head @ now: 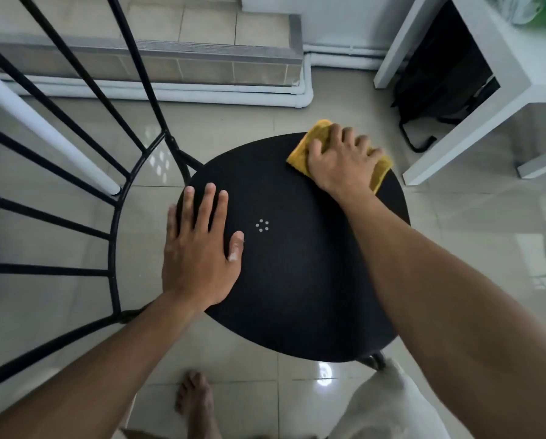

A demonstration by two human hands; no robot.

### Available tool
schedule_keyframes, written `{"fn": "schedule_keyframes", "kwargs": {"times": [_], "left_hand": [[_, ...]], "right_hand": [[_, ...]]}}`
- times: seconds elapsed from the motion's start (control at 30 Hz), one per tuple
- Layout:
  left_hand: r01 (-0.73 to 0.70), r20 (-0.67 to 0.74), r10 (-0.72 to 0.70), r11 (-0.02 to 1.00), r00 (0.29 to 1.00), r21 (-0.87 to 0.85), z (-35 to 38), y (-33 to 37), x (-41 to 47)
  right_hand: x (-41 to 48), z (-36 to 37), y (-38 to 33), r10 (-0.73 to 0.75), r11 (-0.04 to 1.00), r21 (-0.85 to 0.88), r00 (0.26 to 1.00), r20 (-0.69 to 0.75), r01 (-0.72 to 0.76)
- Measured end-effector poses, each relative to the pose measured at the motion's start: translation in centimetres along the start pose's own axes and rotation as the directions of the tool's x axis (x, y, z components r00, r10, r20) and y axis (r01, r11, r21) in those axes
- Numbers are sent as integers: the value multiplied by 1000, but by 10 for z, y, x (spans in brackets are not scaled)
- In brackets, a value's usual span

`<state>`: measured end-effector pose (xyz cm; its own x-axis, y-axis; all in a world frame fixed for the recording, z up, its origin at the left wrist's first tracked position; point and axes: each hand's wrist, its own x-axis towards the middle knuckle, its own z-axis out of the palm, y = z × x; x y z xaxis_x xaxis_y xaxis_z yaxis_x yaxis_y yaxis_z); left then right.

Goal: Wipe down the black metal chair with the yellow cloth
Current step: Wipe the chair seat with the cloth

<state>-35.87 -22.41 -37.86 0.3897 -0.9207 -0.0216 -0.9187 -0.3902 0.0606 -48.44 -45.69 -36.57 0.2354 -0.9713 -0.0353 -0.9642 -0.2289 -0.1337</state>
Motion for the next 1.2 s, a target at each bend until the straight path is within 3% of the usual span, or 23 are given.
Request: {"fn": "schedule_keyframes", "kwargs": {"times": [0.07,0.17,0.27,0.33,0.47,0.67,1.0,1.2], "left_hand": [[4,-1,-4,1000,1000,-4,-1,0,0],[12,-9,-12,1000,1000,-7,0,0,0],[25,-13,-25,1000,1000,-17,0,1,1],[29,-21,-29,999,999,-30,0,1,0],[31,-34,-33,998,999,-55,1,1,0],[30,-32,-32,998,999,-54,1,0,-1],[53,-40,-56,995,998,-84,2,1,-2],[59,-48,-64,994,997,-97,4,2,-2]], "right_hand": [[4,2,-17,-40,999,-21,999,3,40],[0,6,-38,-220,973,-65,976,11,220],[-13,14,-54,-460,886,-47,887,41,462],[-21,18,-56,-509,861,6,861,14,509],[-14,19,-28,-282,953,94,956,-81,289],[-11,12,19,-67,992,98,990,-121,79],[-119,-1,70,331,940,108,942,-47,-325],[-203,3,60,388,922,4,922,16,-388]]}}
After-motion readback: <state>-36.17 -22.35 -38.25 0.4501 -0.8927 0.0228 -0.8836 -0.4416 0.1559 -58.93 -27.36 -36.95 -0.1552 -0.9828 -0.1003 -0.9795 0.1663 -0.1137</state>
